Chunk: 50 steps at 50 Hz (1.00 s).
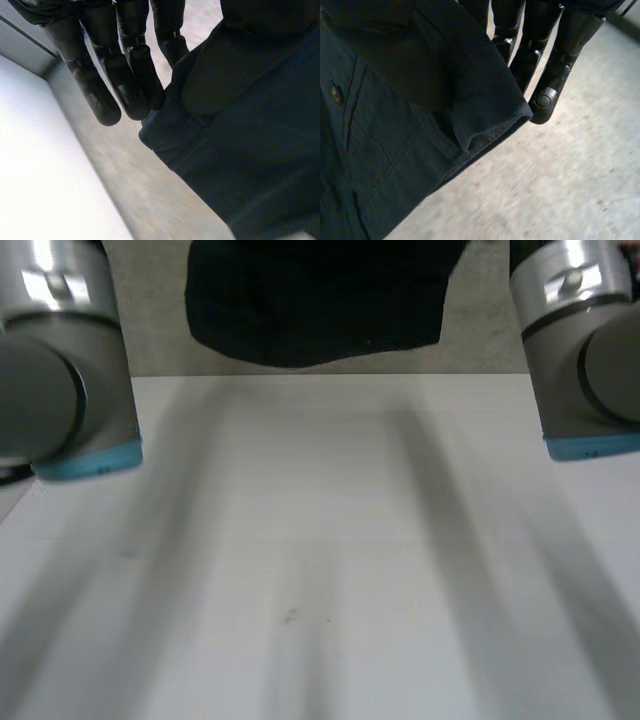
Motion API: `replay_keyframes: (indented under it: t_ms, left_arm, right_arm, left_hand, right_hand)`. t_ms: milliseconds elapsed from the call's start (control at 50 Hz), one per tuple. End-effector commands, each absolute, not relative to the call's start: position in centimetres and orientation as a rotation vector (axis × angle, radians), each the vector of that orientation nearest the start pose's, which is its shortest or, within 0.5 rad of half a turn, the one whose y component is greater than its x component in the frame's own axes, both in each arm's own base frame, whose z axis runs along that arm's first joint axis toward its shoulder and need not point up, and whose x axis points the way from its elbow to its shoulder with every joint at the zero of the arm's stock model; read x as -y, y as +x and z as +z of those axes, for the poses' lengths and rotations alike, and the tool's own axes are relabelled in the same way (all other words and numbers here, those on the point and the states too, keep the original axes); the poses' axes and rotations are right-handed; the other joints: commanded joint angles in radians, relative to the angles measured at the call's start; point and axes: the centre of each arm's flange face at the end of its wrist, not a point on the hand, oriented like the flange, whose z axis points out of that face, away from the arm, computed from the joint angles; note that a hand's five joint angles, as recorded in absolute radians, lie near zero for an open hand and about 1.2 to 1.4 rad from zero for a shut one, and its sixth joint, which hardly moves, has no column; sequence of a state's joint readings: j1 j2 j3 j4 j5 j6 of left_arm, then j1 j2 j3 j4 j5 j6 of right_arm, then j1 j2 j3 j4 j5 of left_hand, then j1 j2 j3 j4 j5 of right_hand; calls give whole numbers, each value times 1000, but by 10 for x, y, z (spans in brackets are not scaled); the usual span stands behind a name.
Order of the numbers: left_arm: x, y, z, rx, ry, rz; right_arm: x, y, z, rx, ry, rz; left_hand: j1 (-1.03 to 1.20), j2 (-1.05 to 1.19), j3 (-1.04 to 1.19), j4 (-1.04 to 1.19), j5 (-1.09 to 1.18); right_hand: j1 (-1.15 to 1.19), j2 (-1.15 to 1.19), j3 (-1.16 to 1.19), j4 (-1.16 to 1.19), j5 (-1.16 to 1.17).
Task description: Fold the shorts.
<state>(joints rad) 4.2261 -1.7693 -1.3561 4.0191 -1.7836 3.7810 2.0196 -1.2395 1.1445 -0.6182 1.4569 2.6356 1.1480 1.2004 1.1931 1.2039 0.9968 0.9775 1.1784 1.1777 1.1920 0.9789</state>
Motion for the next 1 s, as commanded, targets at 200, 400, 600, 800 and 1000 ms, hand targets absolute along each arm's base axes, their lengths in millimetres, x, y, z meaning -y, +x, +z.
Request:
replay_keyframes:
  t_ms: [200,400,600,800,1000]
  left_arm:
    - [252,-269,197,-1901,821,-2155]
    - [199,-252,187,-2099,1069,-1811]
    - [113,-206,200,-2049,1529,-1282]
    - [100,-221,219,-1827,1652,-1467]
    - [196,-292,228,-1621,1392,-1875]
  right_arm:
    - [305,309,194,-1920,-1270,-2105]
    - [263,286,195,-2174,-1433,-1736]
    - [167,239,220,-2288,-1852,-1136]
    - [164,210,222,-2324,-1955,-1106]
    - [217,222,211,-2402,-1719,-1386]
  left_hand:
    - [248,196,203,192,225]
    - [248,196,203,192,225]
    - [248,196,203,192,225]
    - [248,196,203,192,225]
    - [248,196,203,192,225]
  right_hand:
    - [419,218,219,204,243]
    - [419,218,219,204,243]
    - [419,218,219,204,243]
    - [419,218,219,204,243]
    - [419,218,219,204,243]
